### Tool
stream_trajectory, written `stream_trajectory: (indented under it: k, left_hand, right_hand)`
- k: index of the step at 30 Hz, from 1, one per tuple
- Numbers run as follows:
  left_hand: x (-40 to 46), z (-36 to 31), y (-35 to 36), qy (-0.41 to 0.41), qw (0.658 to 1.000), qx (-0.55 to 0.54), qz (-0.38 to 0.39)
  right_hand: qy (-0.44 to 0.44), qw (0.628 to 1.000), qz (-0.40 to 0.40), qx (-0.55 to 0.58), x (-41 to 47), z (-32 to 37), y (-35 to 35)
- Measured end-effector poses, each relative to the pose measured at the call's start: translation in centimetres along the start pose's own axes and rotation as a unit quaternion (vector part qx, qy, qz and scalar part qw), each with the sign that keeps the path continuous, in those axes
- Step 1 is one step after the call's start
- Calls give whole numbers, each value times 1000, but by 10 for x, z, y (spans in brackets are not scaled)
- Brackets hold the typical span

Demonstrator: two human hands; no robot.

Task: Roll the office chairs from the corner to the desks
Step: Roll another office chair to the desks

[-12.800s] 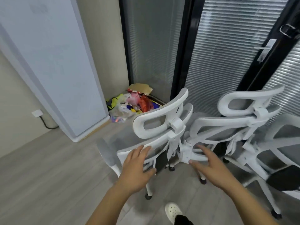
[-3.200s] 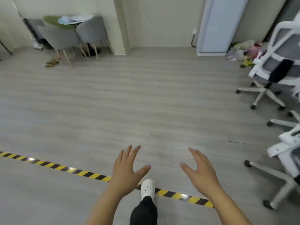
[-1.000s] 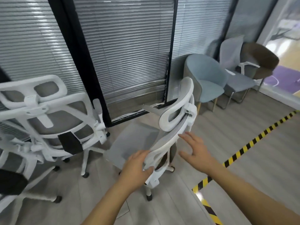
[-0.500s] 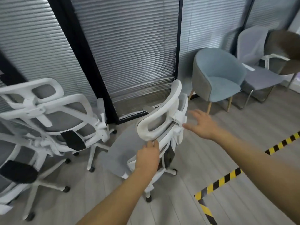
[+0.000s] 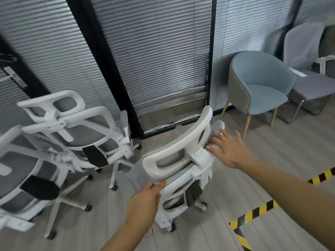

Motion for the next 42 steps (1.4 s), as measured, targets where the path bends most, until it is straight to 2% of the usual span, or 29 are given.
stream_trajectory:
  k: [4,8,11,15,20,27,30,33,35,37,39,42]
  left_hand:
    - [-8,39,-13,24,1000,16,2]
    - [-22,87,-14,48,998,-20,-25]
    - [-26,111,-15,80,994,-64,-24]
    - [-25,118,-16,191,976,-80,-64]
    - [-13,115,4,245,959,-140,-4]
    - [13,33,22,330,933,-87,110]
    - [1,-21,22,386,915,-101,64]
    - [-20,-91,40,482,868,-105,51]
    - [-25,-139,63,532,845,-29,45]
    - [-24,-180,87,540,839,57,39]
    - [-23,-212,105,542,837,72,22]
    - [-24,-263,122,579,813,57,-5]
  right_hand:
    - [-47,998,-33,-12,-26,25,9]
    - [-44,996,-81,-9,-66,56,21]
    - [2,992,-123,4,-103,86,25]
    - [73,985,-154,6,-158,123,32]
    - [205,960,-190,8,-226,158,47]
    - [354,904,-241,-14,-297,157,44]
    - [381,904,-194,-28,-317,139,37]
    - [408,904,-117,-51,-337,107,33]
    - [425,896,-113,-55,-353,90,29]
    - [449,883,-120,-64,-369,74,25]
    - [464,874,-131,-62,-386,54,18]
    - [491,858,-142,-52,-412,17,10]
Point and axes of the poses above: each hand's wrist, its own x-axis towards the middle knuckle, its own y-axis out of the palm, z = x × y, the point moved 4 cm from there along x, towards the middle knuckle, and after that the axes turned 7 degrees about -y, right-handed, at the moved point
